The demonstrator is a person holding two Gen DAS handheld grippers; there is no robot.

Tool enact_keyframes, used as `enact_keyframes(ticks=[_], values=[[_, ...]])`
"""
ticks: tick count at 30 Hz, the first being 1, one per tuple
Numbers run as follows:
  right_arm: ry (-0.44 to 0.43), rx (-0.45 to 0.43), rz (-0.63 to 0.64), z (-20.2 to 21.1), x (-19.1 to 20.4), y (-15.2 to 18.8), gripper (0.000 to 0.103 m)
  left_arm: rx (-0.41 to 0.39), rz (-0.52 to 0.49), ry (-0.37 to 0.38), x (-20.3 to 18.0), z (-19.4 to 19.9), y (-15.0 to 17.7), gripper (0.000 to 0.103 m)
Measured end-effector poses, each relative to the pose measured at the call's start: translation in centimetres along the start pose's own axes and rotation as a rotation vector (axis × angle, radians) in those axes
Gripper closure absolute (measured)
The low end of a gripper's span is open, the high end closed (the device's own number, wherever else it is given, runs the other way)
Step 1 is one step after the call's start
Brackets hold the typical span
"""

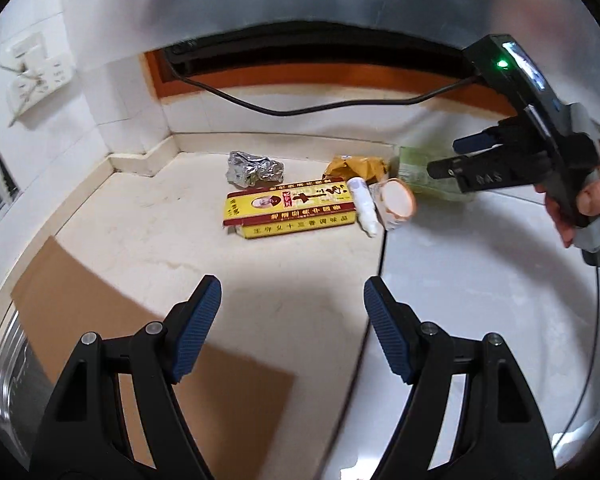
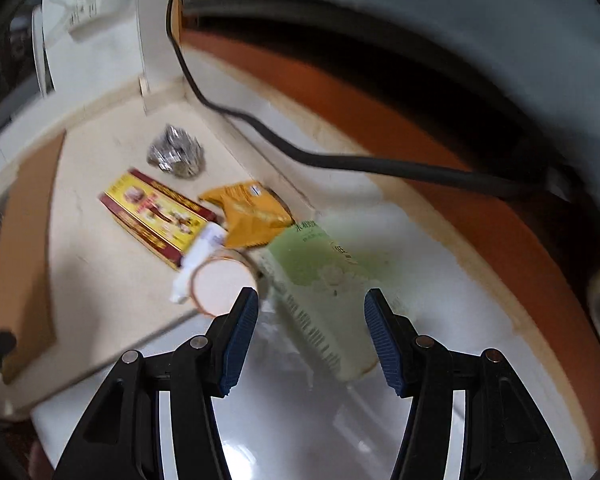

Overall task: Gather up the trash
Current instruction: 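Raise both tools from the bin back toward the countertop, then grasp the cake cup with the left tool while the right tool grasps the milk tea can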

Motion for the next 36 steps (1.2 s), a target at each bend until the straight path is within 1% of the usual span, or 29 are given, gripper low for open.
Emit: enact_keyframes(ticks=[2, 4, 7, 9, 10, 12, 16, 18, 21, 23, 25, 26, 28, 29, 31, 33, 36], values=[[0.022, -0.006, 0.044, -0.5, 0.1, 0.0, 0.045, 0.005, -0.035, 0.004, 0.0, -2.0, -0.7, 0.032], [0.015, 0.001, 0.063, -0.9, 0.1, -0.2, 0.043, 0.019, -0.065, 0.015, 0.0, -3.1, -0.8, 0.032], [0.010, 0.039, 0.086, -1.5, 0.0, 0.1, 0.042, 0.058, -0.092, 0.046, -0.3, -5.9, -1.4, 0.032], [0.001, 0.085, 0.104, -2.2, 0.0, 0.8, 0.040, 0.079, -0.096, 0.048, -0.4, -6.8, -1.4, 0.032], [0.020, 0.089, 0.124, -2.5, -0.1, 0.8, 0.040, 0.087, -0.093, 0.050, -0.4, -7.4, -1.5, 0.032], [0.020, 0.093, 0.142, -2.8, -0.2, 1.0, 0.038, 0.103, -0.064, 0.058, -0.3, -8.6, -1.8, 0.032], [0.040, 0.093, 0.195, -3.0, 0.0, 1.5, 0.034, 0.107, -0.023, 0.078, -0.6, -9.1, -2.0, 0.032], [0.041, 0.090, 0.235, -3.0, 0.4, 1.9, 0.024, 0.109, -0.017, 0.078, -0.7, -9.2, -1.9, 0.032], [0.093, 0.089, 0.330, -3.4, 1.1, 2.6, 0.021, 0.115, -0.008, 0.072, -0.7, -9.3, -1.6, 0.032], [0.146, 0.093, 0.366, -3.9, 0.9, 2.9, 0.022, 0.121, 0.007, 0.072, -0.5, -9.4, -1.3, 0.032], [0.158, 0.081, 0.371, -3.8, 1.1, 2.7, 0.030, 0.127, 0.020, 0.066, -0.3, -9.2, -1.0, 0.032], [0.162, 0.069, 0.370, -3.5, 1.1, 2.4, 0.038, 0.130, 0.029, 0.065, -0.1, -9.1, -0.9, 0.032], [0.131, 0.075, 0.347, -3.0, 1.4, 2.0, 0.041, 0.134, 0.042, 0.063, 0.2, -8.9, -0.6, 0.032], [0.084, 0.078, 0.333, -2.5, 2.0, 2.0, 0.042, 0.135, 0.052, 0.064, 0.4, -8.8, -0.4, 0.032], [0.025, 0.086, 0.312, -1.8, 3.1, 2.1, 0.042, 0.133, 0.063, 0.066, 0.6, -8.4, -0.4, 0.032], [-0.026, 0.080, 0.306, -0.9, 4.7, 2.2, 0.043, 0.127, 0.074, 0.077, 0.6, -7.9, -0.4, 0.032], [-0.076, 0.065, 0.286, 0.1, 6.4, 2.4, 0.043, 0.115, 0.094, 0.114, 0.1, -7.2, -0.7, 0.032]])
Point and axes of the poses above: each gripper's, at about its wrist camera, not at the fingertips, and z roughly against the way its jaws point, x to its left, y to its underside, the point moved 10 cm from there along -z, roughly the way its jaws point, and after that the axes turned 6 degrees about -x, right-handed, at the moved point
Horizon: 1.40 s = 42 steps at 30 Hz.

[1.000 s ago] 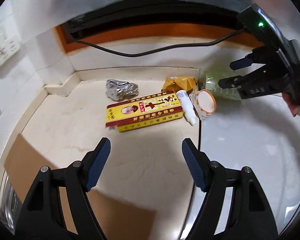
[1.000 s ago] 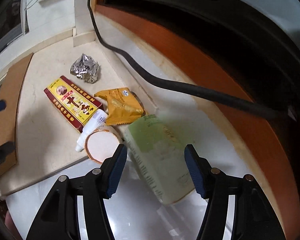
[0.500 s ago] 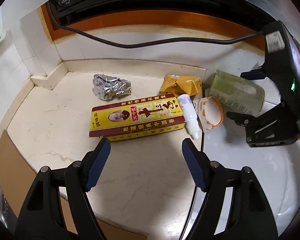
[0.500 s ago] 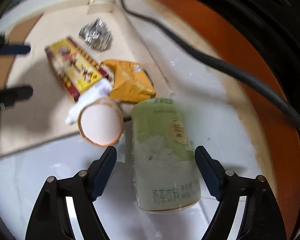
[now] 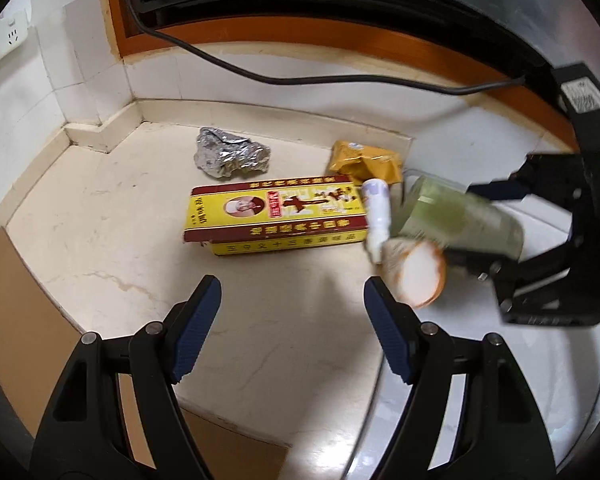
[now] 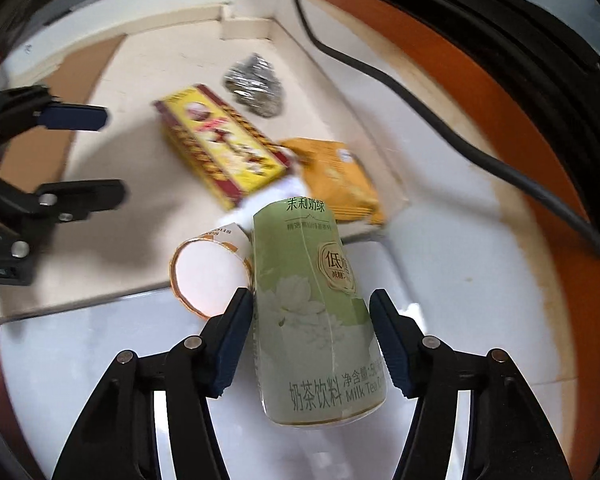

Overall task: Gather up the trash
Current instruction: 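Grasp the cake cup with the left tool while the right tool grasps the milk tea can, then carry the cake cup and milk tea can down into the floor bin and release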

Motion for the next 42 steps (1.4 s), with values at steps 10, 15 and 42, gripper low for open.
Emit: enact_keyframes(ticks=[10, 15, 42], values=[[-0.141, -0.019, -0.343, 1.0, -0.8, 3.3, 0.043, 0.034, -0.016, 0.128, -4.9, -1.3, 0.1, 0.032], [-0.164, -0.037, -0.405, 0.2, -1.2, 4.6, 0.043, 0.087, 0.009, 0.134, -6.6, -4.0, 0.5, 0.032], [-0.202, -0.149, -0.595, 9.1, 4.6, 8.8, 0.045, -0.035, 0.022, 0.112, -7.7, 11.1, 6.7, 0.081]])
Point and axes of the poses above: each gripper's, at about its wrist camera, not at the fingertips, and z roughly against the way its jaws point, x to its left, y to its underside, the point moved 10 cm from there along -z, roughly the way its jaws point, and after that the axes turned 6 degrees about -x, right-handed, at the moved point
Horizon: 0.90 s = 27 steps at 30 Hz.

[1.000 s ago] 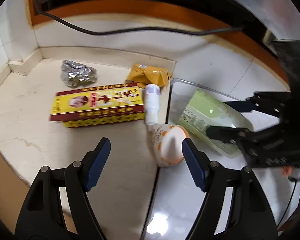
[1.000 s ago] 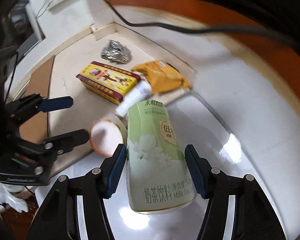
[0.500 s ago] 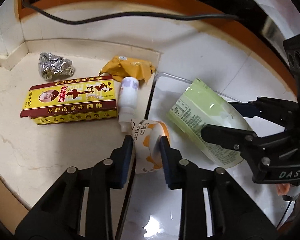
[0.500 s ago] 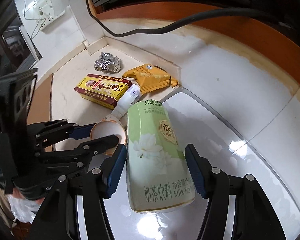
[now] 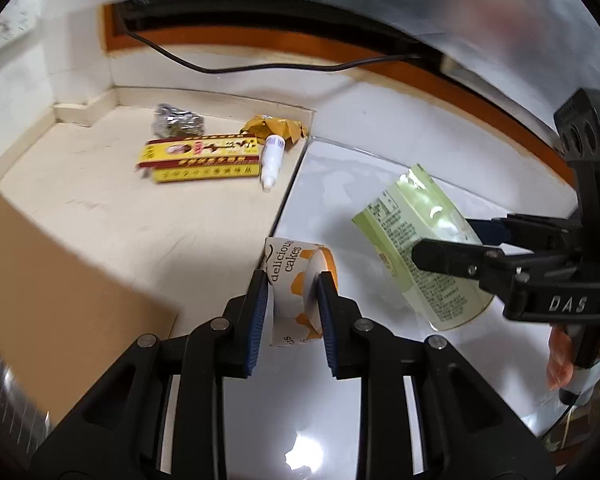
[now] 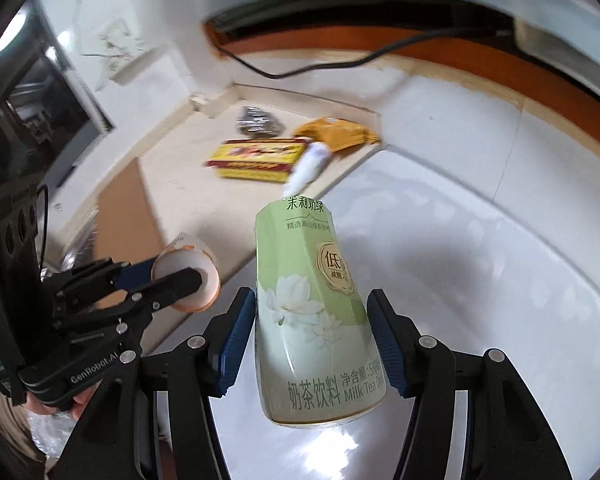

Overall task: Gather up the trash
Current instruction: 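Carry the cake cup and milk tea can down into the floor bin and release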

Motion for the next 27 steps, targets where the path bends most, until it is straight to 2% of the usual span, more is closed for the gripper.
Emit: enact_keyframes(ticks=[7, 12, 19, 23, 27], values=[[-0.106, -0.099, -0.002, 7.2, 7.4, 6.2, 0.045, -0.079, 0.015, -0.039, -0.3, 10.9, 7.6, 0.081], [-0.139, -0.161, 0.052, 10.8, 12.6, 12.3, 0.045, -0.107, 0.063, -0.053, -0.1, 16.0, 14.2, 0.081], [-0.112, -0.207, 0.086, 12.0, 16.7, 21.6, 0.045, -0.107, 0.095, -0.109, 1.1, 17.6, 22.6, 0.081], [-0.107, -0.169, 0.071, 10.5, 17.5, 27.2, 0.045, -0.038, 0.113, -0.131, 2.3, 16.0, 28.0, 0.081], [-0.087, -0.088, 0.095, 7.2, 17.9, 32.3, 0.044, 0.031, 0.128, -0.125, 2.7, 13.7, 32.3, 0.081]])
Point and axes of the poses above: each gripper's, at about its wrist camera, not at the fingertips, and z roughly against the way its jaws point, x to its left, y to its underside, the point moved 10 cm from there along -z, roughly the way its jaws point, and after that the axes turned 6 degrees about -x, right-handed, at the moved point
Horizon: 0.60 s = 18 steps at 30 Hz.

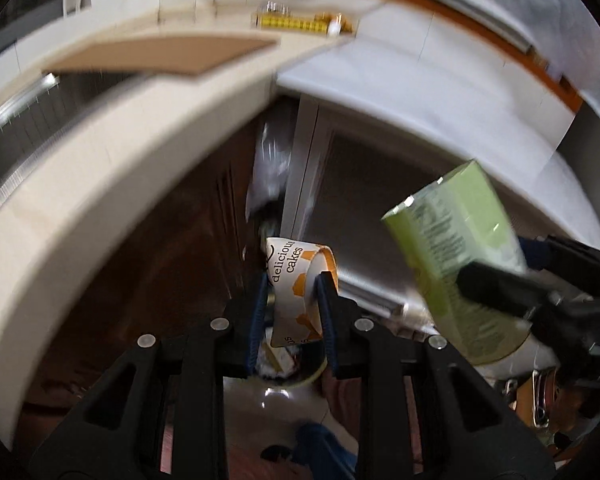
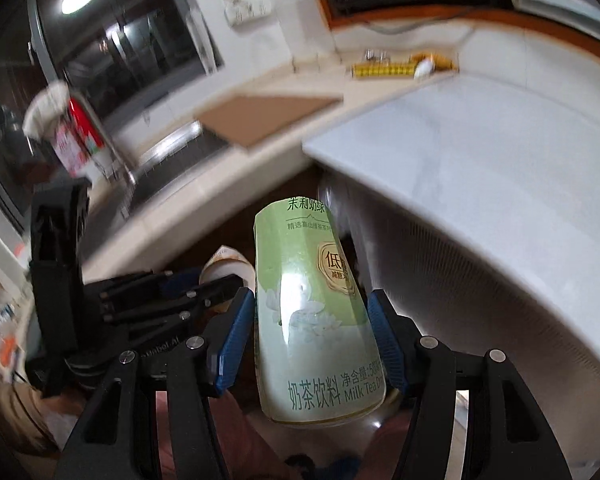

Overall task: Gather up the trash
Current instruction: 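Carry the cake cup and milk tea can down into the floor bin and release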

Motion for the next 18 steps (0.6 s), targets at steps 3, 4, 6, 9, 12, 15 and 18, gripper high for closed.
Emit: enact_keyframes(ticks=[3, 4, 6, 9, 12, 15, 18], values=[[-0.004, 0.066, -0.020, -2.9, -0.3, 3.7, 0.044, 0.040, -0.016, 0.007, -0.2, -2.0, 2.5, 0.081], [0.000, 0.085, -0.025, -3.9, -0.9, 4.4, 0.044, 0.055, -0.025, 0.013, -0.5, -2.7, 3.2, 0.081], [0.006, 0.135, -0.057, -6.4, -2.3, 6.7, 0.044, 0.087, -0.042, 0.018, -0.7, -4.3, 4.8, 0.081], [0.020, 0.205, -0.114, -10.1, -4.1, 9.7, 0.043, 0.126, -0.057, 0.022, -1.0, -6.9, 5.5, 0.081], [0.038, 0.258, -0.154, -13.4, -5.9, 12.2, 0.043, 0.188, -0.056, 0.027, -0.7, -10.0, 6.9, 0.081], [0.053, 0.298, -0.206, -16.4, -7.6, 14.3, 0.042, 0.225, -0.058, 0.027, -0.3, -12.5, 7.7, 0.081], [0.054, 0.337, -0.270, -19.2, -9.0, 16.0, 0.041, 0.260, -0.061, 0.026, 0.2, -14.8, 8.5, 0.080]])
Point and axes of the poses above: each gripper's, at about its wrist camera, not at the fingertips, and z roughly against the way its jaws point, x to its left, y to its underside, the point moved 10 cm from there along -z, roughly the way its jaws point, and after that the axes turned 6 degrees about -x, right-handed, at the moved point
